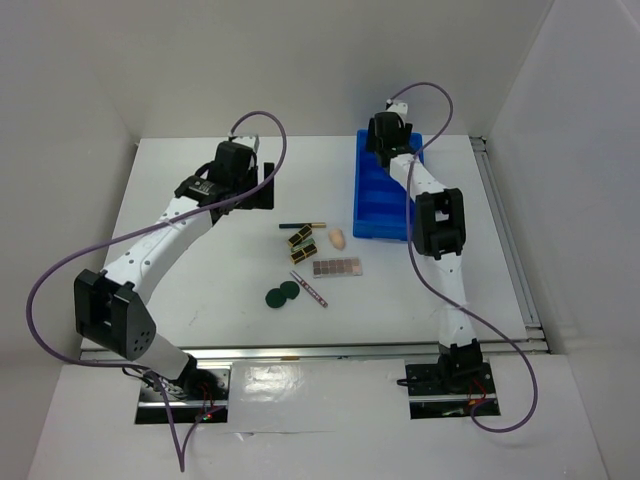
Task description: Organize the makeup
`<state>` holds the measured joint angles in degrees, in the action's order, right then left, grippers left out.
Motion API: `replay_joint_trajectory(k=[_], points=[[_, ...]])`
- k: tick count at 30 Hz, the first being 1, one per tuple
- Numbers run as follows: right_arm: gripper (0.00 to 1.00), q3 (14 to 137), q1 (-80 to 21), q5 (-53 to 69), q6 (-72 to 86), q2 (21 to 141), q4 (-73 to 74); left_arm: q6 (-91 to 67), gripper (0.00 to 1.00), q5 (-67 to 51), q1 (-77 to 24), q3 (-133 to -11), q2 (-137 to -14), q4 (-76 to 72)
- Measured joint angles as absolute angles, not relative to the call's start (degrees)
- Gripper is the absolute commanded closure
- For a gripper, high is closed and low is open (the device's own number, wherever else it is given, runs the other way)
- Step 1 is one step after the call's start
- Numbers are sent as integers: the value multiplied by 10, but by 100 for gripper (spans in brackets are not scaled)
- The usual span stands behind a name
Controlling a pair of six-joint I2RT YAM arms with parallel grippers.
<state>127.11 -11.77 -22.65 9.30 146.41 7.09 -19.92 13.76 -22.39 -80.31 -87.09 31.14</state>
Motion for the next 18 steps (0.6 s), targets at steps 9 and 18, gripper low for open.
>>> replay_joint_trajectory(k=[9,18], points=[[8,1278,-117,-223,91,1461,75,-201,0,132,-224,-803,-871,311],[43,1145,-125,-164,111,1255,156,-230,0,123,-224,-801,-867,320]])
